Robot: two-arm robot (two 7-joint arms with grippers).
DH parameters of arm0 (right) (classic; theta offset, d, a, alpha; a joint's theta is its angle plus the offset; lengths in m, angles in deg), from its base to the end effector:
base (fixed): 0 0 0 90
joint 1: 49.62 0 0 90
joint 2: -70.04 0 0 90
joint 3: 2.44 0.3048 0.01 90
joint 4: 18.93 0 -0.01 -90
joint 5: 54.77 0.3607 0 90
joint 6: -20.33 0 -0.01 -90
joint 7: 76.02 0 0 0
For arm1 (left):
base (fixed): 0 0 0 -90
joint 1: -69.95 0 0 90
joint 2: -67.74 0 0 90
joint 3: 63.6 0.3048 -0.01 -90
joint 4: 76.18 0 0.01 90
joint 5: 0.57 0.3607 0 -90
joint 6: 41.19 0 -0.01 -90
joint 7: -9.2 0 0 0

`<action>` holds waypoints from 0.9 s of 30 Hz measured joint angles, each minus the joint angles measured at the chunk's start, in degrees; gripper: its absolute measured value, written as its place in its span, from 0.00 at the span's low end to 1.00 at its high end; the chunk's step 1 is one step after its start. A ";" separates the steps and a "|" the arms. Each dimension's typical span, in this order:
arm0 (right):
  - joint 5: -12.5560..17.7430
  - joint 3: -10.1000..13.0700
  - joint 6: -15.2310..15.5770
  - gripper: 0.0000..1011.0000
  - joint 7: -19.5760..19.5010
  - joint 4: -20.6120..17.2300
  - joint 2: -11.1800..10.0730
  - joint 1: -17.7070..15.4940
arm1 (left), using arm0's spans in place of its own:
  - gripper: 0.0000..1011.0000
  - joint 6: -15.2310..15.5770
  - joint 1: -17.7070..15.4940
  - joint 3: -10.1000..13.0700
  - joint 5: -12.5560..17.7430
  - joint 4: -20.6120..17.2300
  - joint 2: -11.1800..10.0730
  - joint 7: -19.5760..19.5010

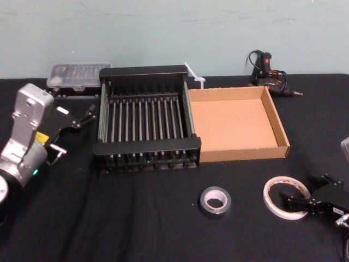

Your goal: Pick up the white tape and place it into the black box , Pick up the silver tape and place it into the brown box.

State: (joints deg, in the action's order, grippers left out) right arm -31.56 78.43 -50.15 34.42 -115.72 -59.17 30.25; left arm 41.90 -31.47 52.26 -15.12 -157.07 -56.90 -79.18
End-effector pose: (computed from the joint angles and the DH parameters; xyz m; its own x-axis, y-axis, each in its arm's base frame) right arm 0.3241 -0.1256 -0.3130 0.5233 -0.8511 0.0425 0.7296 0.4217 -0.5384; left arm 0.4095 0.0774 -0.3243 0.2923 0.8804 0.3736 -0.9553 0.2872 0.0705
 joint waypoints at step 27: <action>-0.10 0.04 0.00 0.99 0.00 -0.02 0.08 -0.04 | 0.99 0.00 0.00 0.00 0.00 0.00 0.00 0.00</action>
State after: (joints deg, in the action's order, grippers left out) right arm -31.66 78.46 -50.14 34.42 -115.75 -59.09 30.21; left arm 41.90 -31.48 52.26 -15.12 -157.08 -56.90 -79.18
